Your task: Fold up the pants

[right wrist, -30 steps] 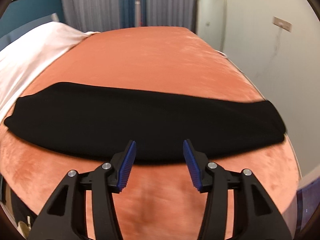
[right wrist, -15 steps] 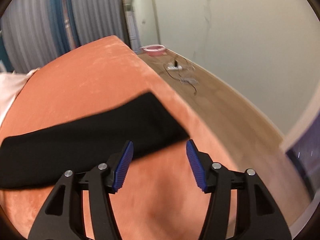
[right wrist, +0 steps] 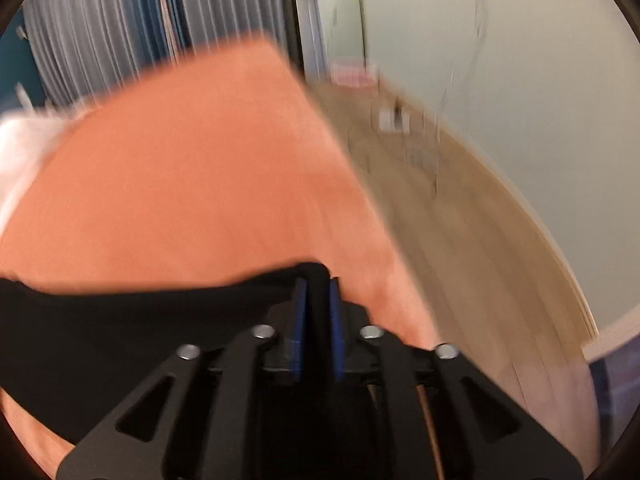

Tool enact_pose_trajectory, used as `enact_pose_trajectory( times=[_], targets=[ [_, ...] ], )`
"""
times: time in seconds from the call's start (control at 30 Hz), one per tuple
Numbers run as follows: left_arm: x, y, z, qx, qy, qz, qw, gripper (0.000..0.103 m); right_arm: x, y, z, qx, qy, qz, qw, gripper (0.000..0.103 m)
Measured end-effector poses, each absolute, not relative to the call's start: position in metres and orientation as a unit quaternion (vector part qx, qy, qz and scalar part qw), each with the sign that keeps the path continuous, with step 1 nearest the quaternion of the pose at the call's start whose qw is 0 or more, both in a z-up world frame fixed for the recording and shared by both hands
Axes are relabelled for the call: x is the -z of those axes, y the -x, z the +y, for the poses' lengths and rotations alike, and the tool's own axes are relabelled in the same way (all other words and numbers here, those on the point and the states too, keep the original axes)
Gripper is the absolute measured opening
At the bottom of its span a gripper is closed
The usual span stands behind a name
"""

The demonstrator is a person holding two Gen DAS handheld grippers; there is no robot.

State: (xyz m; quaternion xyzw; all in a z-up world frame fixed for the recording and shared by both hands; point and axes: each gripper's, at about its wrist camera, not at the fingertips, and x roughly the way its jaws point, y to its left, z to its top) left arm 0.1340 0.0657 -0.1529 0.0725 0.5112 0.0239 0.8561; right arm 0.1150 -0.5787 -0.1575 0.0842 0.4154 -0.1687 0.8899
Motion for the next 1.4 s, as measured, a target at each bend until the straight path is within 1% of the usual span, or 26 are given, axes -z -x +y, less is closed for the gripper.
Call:
enact_pose_trajectory(
  times=[0.03, 0.07, 0.13, 0.2, 0.23, 0.27, 0.3, 0.4, 0.43, 0.5, 0.57, 0.6, 0.63, 0.7, 0.8, 0.83, 0.9, 0.93, 1.0, 1.03, 1.07, 1.1, 1.13, 1.17, 1.23, 1.4],
  targets=[
    [0.154, -0.135, 0.064, -0.026, -0.074, 0.511, 0.856, 0.087, 0.147, -0.11, -0.575, 0.183, -0.077, 0.405, 0.892, 0.039],
    [0.154, -0.136, 0.062, -0.028, -0.074, 0.511, 0.856, 0.087, 0.129, -0.099, -0.571, 0.195, -0.09, 0.38, 0.9, 0.046],
    [0.153, -0.138, 0.062, -0.027, -0.074, 0.511, 0.856, 0.087, 0.103, -0.08, -0.555, 0.205, -0.096, 0.331, 0.916, 0.044],
    [0.151, -0.139, 0.062, -0.025, -0.069, 0.512, 0.856, 0.087, 0.082, -0.076, -0.521, 0.167, -0.094, 0.312, 0.93, 0.024],
    [0.147, -0.139, 0.062, -0.024, -0.064, 0.51, 0.857, 0.086, 0.081, -0.081, -0.503, 0.133, -0.096, 0.317, 0.934, 0.021],
    [0.143, -0.139, 0.064, -0.025, -0.061, 0.505, 0.861, 0.086, 0.084, -0.087, -0.483, 0.098, -0.094, 0.327, 0.935, 0.013],
    [0.137, -0.14, 0.066, -0.029, -0.059, 0.496, 0.866, 0.086, 0.097, -0.099, -0.459, 0.061, -0.086, 0.352, 0.93, 0.009],
    [0.124, -0.161, 0.079, -0.041, -0.049, 0.479, 0.876, 0.086, 0.142, -0.12, -0.43, 0.049, -0.061, 0.411, 0.908, 0.009],
    [0.119, -0.173, 0.092, -0.039, -0.04, 0.475, 0.878, 0.086, 0.155, -0.12, -0.435, 0.065, -0.062, 0.423, 0.902, 0.004],
    [0.119, -0.192, 0.117, -0.061, -0.035, 0.473, 0.878, 0.086, 0.16, -0.102, -0.463, 0.082, -0.109, 0.408, 0.903, 0.0],
    [0.127, -0.211, 0.152, -0.1, -0.041, 0.483, 0.869, 0.086, 0.152, -0.081, -0.49, 0.137, -0.15, 0.398, 0.895, 0.0],
    [0.13, -0.215, 0.172, -0.117, -0.046, 0.486, 0.865, 0.086, 0.143, -0.075, -0.492, 0.173, -0.14, 0.396, 0.891, 0.0],
    [0.137, -0.222, 0.19, -0.134, -0.052, 0.49, 0.86, 0.086, 0.133, -0.07, -0.486, 0.195, -0.121, 0.394, 0.89, 0.003],
    [0.151, -0.232, 0.217, -0.165, -0.06, 0.499, 0.849, 0.088, 0.113, -0.069, -0.449, 0.152, -0.105, 0.381, 0.906, 0.003],
    [0.161, -0.23, 0.25, -0.15, -0.015, 0.5, 0.853, 0.096, 0.111, -0.086, -0.369, 0.064, -0.049, 0.392, 0.916, 0.002],
    [0.159, -0.228, 0.254, -0.149, -0.004, 0.496, 0.856, 0.094, 0.123, -0.094, -0.354, 0.058, -0.033, 0.411, 0.909, 0.002],
    [0.147, -0.219, 0.255, -0.154, 0.014, 0.479, 0.864, 0.084, 0.152, -0.105, -0.35, 0.091, -0.034, 0.442, 0.892, 0.002],
    [0.134, -0.211, 0.253, -0.142, 0.024, 0.464, 0.874, 0.084, 0.154, -0.101, -0.351, 0.092, -0.053, 0.435, 0.894, 0.002],
    [0.113, -0.191, 0.247, -0.131, 0.023, 0.438, 0.889, 0.086, 0.138, -0.074, -0.369, 0.107, -0.098, 0.405, 0.903, 0.003],
    [0.101, -0.178, 0.24, -0.124, 0.013, 0.425, 0.897, 0.086, 0.13, -0.057, -0.377, 0.116, -0.117, 0.388, 0.907, 0.004],
    [0.093, -0.169, 0.234, -0.116, 0.005, 0.416, 0.902, 0.087, 0.122, -0.038, -0.389, 0.125, -0.137, 0.371, 0.91, 0.01],
    [0.086, -0.156, 0.224, -0.107, -0.003, 0.405, 0.908, 0.087, 0.113, -0.012, -0.403, 0.145, -0.166, 0.353, 0.909, 0.03],
    [0.083, -0.15, 0.222, -0.102, -0.007, 0.4, 0.911, 0.087, 0.11, 0.005, -0.421, 0.167, -0.187, 0.344, 0.905, 0.044],
    [0.081, -0.144, 0.212, -0.095, -0.01, 0.397, 0.913, 0.087, 0.108, 0.03, -0.443, 0.205, -0.207, 0.326, 0.899, 0.063],
    [0.077, -0.127, 0.192, -0.073, -0.01, 0.395, 0.916, 0.087, 0.11, 0.059, -0.476, 0.227, -0.239, 0.316, 0.89, 0.064],
    [0.072, -0.094, 0.152, -0.022, 0.02, 0.413, 0.91, 0.087, 0.136, 0.064, -0.524, 0.206, -0.339, 0.307, 0.865, 0.064]
  ],
)
